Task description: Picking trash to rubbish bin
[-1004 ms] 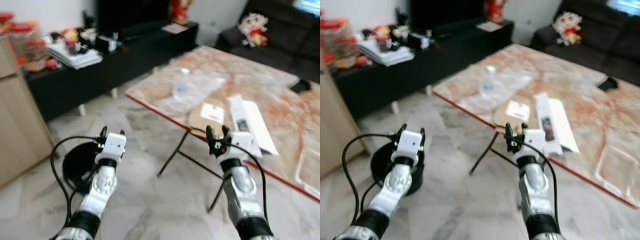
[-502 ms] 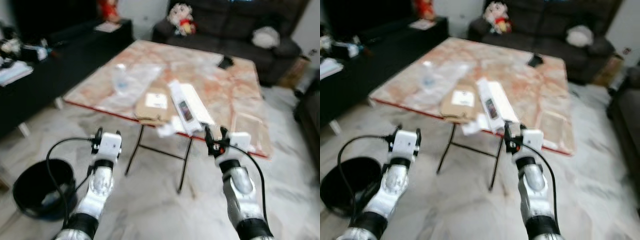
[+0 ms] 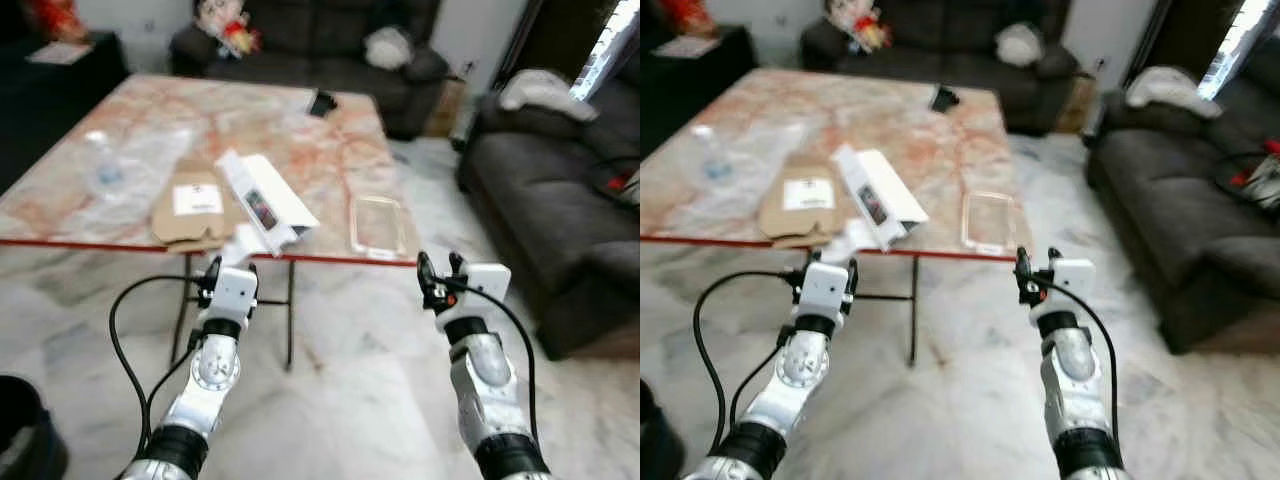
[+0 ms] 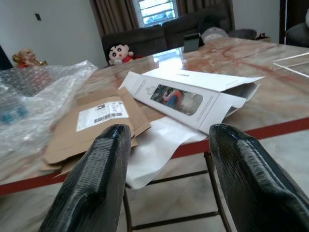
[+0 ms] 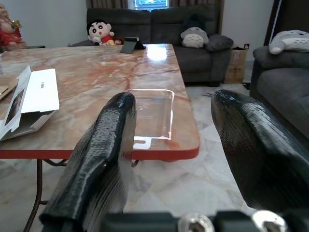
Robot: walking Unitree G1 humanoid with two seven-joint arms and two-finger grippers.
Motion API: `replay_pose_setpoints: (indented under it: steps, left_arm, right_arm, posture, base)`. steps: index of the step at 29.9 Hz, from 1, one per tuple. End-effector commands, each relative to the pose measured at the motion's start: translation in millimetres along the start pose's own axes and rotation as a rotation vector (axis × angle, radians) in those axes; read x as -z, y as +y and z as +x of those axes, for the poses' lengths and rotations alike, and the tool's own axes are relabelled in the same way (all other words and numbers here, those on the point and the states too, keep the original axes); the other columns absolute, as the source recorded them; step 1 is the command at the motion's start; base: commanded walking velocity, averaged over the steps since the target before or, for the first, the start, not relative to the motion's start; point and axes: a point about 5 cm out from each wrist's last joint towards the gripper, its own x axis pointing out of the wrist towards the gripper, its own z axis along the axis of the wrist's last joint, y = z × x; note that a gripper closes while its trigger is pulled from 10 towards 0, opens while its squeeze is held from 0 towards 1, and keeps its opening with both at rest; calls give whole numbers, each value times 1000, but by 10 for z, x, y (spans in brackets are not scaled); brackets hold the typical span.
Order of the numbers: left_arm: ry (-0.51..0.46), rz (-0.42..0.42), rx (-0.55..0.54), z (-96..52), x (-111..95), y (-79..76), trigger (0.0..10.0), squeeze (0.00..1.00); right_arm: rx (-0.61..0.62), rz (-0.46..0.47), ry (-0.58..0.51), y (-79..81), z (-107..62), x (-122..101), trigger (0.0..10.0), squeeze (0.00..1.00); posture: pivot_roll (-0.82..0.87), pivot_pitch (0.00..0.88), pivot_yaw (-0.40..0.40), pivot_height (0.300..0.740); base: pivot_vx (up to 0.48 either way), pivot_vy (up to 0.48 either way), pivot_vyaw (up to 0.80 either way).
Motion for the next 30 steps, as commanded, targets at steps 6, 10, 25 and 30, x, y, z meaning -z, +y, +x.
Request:
replay_pose_setpoints:
  steps: [6, 10, 25, 30]
  left_arm:
    - [9, -35, -6, 28, -17, 20, 10000, 0]
    - [15, -33, -9, 31, -11, 28, 10000, 0]
    - [25, -38, -11, 26, -2, 30, 10000, 0]
    - [24, -37, -9, 24, -3, 38, 10000, 0]
  right_arm:
    - [6, 5, -24, 0, 29, -53, 10000, 0]
    - [8, 5, -25, -5, 29, -54, 10000, 0]
    - [7, 0, -25, -28, 24, -59, 10000, 0]
    - [15, -3, -21, -48, 23, -58, 10000, 0]
  posture:
    - [88, 0, -99, 740]
    - [88, 0, -99, 740]
    - [85, 0, -105, 740]
    - [87, 0, -105, 740]
  base:
    - [0, 0, 0]
    - [0, 134, 0]
    - [0, 270, 0]
    - [0, 270, 0]
